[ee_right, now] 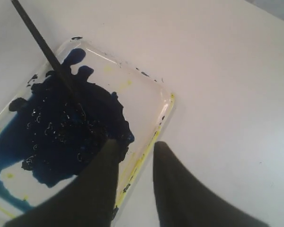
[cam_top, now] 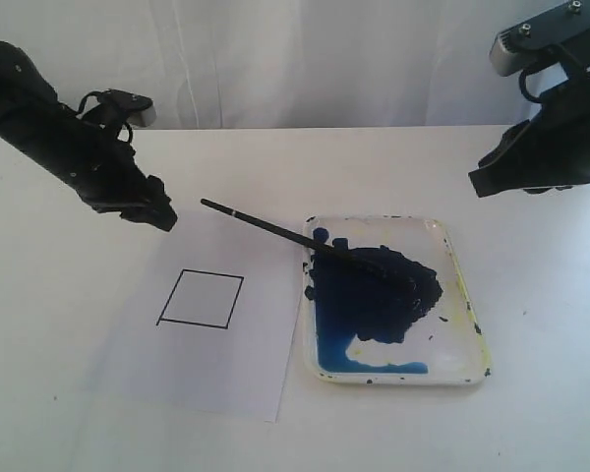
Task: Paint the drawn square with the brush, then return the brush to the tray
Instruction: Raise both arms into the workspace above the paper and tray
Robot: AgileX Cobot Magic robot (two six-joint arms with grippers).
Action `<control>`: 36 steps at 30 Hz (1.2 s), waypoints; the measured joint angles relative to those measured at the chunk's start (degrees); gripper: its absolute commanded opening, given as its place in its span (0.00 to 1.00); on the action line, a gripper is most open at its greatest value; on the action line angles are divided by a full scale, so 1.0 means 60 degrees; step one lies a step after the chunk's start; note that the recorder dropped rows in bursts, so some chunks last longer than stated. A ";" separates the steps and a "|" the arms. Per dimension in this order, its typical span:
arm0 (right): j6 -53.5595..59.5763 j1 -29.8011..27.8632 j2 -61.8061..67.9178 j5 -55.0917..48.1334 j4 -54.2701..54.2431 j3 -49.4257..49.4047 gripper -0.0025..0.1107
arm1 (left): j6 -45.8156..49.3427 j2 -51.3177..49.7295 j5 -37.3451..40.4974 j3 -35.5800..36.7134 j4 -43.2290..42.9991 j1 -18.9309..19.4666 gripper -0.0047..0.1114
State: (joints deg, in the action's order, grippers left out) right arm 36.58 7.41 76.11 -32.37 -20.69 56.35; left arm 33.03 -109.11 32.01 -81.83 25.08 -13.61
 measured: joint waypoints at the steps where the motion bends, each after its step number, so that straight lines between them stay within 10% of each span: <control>1: 0.0014 0.0017 0.0000 0.0017 0.0000 0.0000 0.30 | -0.0275 0.0000 -0.0194 0.0000 0.0000 -0.0016 0.58; 36: 0.0071 0.0102 0.2928 -0.0525 -0.1012 0.2166 0.30 | -0.0968 -0.0933 -0.4133 0.0996 0.0415 -0.0861 0.58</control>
State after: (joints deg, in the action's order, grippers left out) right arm 37.01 8.02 93.68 -35.52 -26.76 69.34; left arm 27.23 -114.71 7.21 -75.86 27.57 -18.78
